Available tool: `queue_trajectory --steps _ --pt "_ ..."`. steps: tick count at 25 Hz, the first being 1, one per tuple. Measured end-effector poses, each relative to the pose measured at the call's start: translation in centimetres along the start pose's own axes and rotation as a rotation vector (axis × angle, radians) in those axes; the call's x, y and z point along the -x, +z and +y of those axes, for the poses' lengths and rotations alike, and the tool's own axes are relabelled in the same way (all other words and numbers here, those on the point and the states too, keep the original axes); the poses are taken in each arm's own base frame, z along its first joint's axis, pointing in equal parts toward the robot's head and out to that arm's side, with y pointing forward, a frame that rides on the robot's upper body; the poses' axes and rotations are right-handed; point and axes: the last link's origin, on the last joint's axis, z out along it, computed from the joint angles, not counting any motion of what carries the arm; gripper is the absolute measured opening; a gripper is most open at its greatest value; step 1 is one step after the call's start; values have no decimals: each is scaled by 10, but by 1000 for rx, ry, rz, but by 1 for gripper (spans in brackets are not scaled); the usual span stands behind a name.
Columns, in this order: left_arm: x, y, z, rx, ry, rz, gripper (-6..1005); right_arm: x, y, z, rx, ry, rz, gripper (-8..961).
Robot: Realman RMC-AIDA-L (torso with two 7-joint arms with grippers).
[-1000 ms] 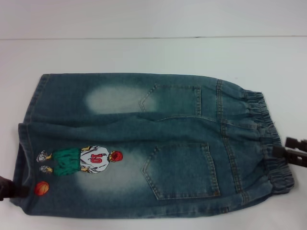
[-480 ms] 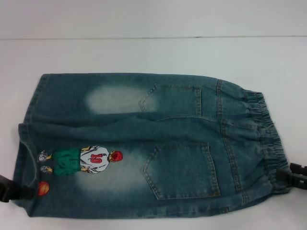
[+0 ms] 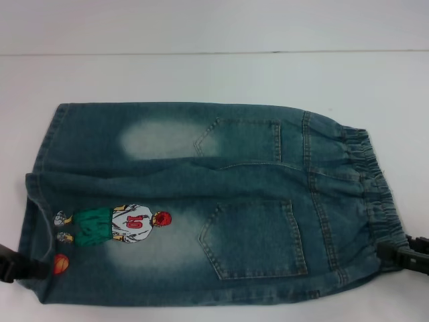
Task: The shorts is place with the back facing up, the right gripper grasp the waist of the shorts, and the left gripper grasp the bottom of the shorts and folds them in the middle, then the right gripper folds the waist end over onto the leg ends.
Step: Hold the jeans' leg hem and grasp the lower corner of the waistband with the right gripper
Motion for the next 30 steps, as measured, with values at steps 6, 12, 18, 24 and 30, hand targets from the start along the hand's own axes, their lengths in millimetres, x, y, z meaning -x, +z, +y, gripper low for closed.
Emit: queue_trajectory --steps 6,12,18,24,30 --pt "-1 1 0 2 1 0 19 2 6 7 48 -47 24 832" --pt "-4 1 0 2 6 -2 19 1 7 8 59 -50 31 821" --pt "-5 1 0 1 1 0 19 0 3 6 47 -45 29 811" --pt "-5 1 0 0 1 3 20 -1 -1 3 33 -44 41 800" --pt "-5 1 0 1 -1 3 20 -1 -3 2 23 -44 46 570"
